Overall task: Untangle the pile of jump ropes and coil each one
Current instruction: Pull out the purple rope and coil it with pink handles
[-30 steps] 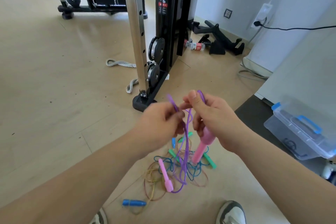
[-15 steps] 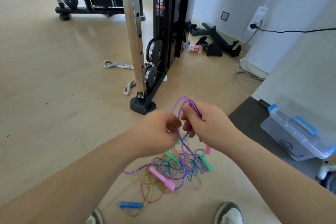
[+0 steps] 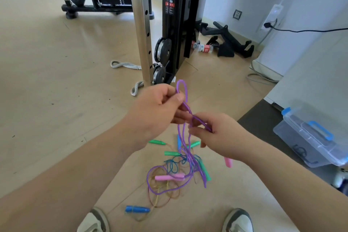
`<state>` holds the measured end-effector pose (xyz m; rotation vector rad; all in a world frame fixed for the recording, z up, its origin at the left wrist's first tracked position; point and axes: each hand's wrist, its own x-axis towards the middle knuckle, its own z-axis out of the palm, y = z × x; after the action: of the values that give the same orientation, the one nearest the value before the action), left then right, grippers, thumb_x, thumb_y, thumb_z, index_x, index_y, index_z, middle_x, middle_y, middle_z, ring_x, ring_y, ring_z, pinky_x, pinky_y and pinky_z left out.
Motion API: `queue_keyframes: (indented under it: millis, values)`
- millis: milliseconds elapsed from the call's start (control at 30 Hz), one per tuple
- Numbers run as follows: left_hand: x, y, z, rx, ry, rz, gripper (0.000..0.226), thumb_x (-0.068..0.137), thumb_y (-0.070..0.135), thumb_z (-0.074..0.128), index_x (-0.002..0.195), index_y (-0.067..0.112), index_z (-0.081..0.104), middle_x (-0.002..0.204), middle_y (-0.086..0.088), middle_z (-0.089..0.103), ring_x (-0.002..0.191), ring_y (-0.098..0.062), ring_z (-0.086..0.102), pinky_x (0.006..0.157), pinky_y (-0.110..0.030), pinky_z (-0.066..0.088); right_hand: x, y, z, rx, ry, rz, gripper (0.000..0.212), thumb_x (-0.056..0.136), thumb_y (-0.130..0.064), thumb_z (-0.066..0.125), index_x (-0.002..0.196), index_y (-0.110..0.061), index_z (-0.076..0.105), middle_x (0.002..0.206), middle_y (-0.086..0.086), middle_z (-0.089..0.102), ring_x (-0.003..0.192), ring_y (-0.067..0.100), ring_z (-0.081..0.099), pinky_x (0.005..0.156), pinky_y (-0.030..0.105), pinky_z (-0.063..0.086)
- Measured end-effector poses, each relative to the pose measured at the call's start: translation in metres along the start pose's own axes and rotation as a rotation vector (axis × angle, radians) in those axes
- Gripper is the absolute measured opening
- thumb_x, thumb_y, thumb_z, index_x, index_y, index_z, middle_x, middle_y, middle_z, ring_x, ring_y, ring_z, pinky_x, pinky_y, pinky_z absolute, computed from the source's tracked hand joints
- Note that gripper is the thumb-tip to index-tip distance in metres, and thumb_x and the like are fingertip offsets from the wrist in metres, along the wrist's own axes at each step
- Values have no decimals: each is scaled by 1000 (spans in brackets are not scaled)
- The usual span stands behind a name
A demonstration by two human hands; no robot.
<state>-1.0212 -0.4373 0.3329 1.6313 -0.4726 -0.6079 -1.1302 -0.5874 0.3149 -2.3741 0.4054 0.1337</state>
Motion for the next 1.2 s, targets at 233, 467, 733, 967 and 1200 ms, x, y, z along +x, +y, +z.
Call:
queue_keyframes:
  millis: [233, 467, 733, 967, 1200]
  values:
    - [1, 10, -7, -383, 22, -154, 28, 105, 23, 55, 100, -3, 65, 84, -19, 73, 80, -31, 77, 74, -40, 65, 5, 0, 5, 12, 107, 5, 16, 104, -23, 49, 98, -26, 64, 89, -10, 73, 72, 9, 67, 69, 25, 51]
    - [-9, -24, 8, 621, -274, 135, 12, 94, 17, 61, 103, 20, 68, 87, 6, 72, 79, -16, 69, 76, -33, 58, 0, -22, -2, 105, 477, -221, 17, 106, -23, 44, 97, -14, 53, 78, -5, 61, 71, 14, 55, 61, 29, 43]
    - [-2, -25, 21, 667, -202, 366, 19, 95, 22, 54, 98, 19, 72, 80, 4, 70, 76, -19, 64, 68, -33, 53, -5, -18, -13, 134, 483, -211, 21, 107, -27, 44, 98, -12, 56, 75, -1, 60, 66, 19, 57, 62, 41, 48]
    - [0, -36, 35, 629, -303, 265, 14, 93, 32, 66, 101, 21, 72, 86, 5, 74, 83, -17, 68, 76, -42, 56, -11, -7, -12, 185, 481, -128, 23, 106, -26, 48, 91, -9, 56, 72, 8, 61, 67, 22, 55, 60, 33, 45]
    - [6, -15, 38, 304, -61, 254, 10, 103, 11, 51, 98, 11, 60, 81, -8, 74, 72, -15, 76, 72, -39, 63, -14, 7, -19, 37, 220, -65, 14, 103, -20, 52, 105, -23, 65, 82, -11, 64, 71, 5, 62, 57, 11, 44]
